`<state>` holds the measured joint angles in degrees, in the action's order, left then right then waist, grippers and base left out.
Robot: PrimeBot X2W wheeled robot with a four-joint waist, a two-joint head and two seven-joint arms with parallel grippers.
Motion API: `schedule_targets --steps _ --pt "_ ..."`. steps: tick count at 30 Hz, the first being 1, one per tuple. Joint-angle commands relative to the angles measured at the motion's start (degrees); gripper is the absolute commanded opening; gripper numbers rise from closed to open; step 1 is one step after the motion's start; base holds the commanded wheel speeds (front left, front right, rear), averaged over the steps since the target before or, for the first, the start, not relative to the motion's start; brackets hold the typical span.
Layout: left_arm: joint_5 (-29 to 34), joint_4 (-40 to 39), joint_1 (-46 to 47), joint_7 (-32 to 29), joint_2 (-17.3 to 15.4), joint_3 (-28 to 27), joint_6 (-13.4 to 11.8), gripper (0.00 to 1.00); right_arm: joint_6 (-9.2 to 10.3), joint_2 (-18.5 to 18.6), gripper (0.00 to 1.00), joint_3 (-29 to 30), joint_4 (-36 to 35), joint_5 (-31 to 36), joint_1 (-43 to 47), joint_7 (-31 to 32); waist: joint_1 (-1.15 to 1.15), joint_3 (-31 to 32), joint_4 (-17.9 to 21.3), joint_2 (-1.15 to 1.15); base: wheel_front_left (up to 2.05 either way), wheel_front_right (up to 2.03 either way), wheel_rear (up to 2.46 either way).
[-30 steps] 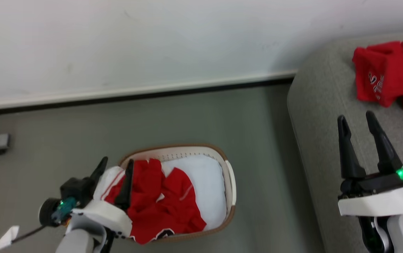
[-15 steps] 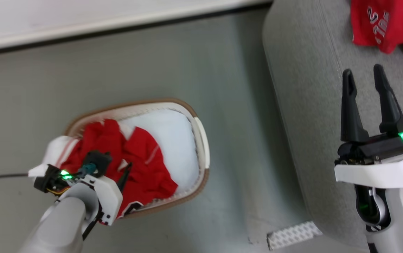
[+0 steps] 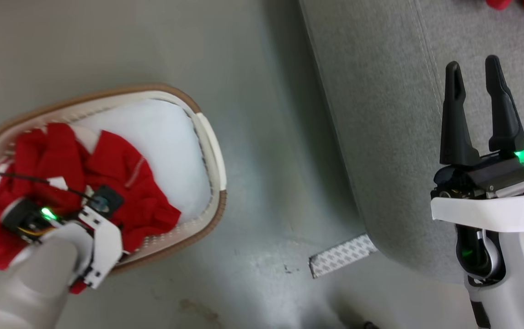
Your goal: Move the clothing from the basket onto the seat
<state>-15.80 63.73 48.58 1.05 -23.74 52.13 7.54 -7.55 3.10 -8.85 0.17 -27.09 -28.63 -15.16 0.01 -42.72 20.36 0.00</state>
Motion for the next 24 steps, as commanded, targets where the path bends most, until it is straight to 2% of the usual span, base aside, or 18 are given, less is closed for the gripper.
schedule_targets --steps 1,6,12,13,14,15,20,24 --pt "-1.0 0.8 1.7 -1.1 -1.4 1.7 -0.1 1.0 0.13 -0.2 1.0 -0.2 -0.4 -0.8 -1.0 0.0 -0.01 -3.0 2.4 0.0 0.0 0.0 0.0" --pt "-2.3 3.3 4.4 -4.6 -2.6 6.2 -0.1 1.0 0.13 -0.3 1.0 -0.6 -1.2 -2.6 -1.9 0.0 -0.01 -5.2 3.8 0.0 0.0 0.0 0.0" --pt "-5.4 4.6 5.9 -5.2 -3.7 9.2 -0.1 1.0 0.13 -0.3 1.0 -1.2 -1.2 -4.1 -2.7 0.0 -0.01 -7.0 5.2 0.0 0.0 0.0 0.0" --pt "-5.6 4.7 6.1 -5.1 -3.8 9.5 -0.1 0.71 0.13 -0.3 1.0 -1.2 -1.3 -4.3 -2.7 0.0 -0.01 -7.2 5.3 0.0 0.0 0.0 0.0" --pt "-5.8 4.9 6.2 -5.0 -3.9 9.9 -0.1 0.16 0.13 -0.3 1.0 -1.2 -1.2 -4.3 -2.7 0.0 -0.01 -7.3 5.4 0.0 0.0 0.0 0.0" --pt "-6.2 5.0 6.2 -4.8 -3.8 10.4 -0.1 0.0 0.13 -0.3 1.0 -1.1 -1.0 -4.3 -2.7 0.0 -0.01 -7.3 5.3 0.0 0.0 0.0 0.0" --pt "-8.1 5.3 6.1 -3.3 -2.4 11.5 -0.1 0.0 0.13 -0.2 1.0 -0.3 0.1 -3.4 -2.2 0.0 -0.01 -4.9 4.0 0.0 0.0 0.0 0.0" --pt "-10.1 5.5 4.3 -0.8 -0.4 11.6 -0.1 0.0 0.13 -0.2 1.0 -0.2 1.2 -1.9 -1.7 0.0 -0.01 -0.2 2.3 0.0 0.0 0.0 0.0"
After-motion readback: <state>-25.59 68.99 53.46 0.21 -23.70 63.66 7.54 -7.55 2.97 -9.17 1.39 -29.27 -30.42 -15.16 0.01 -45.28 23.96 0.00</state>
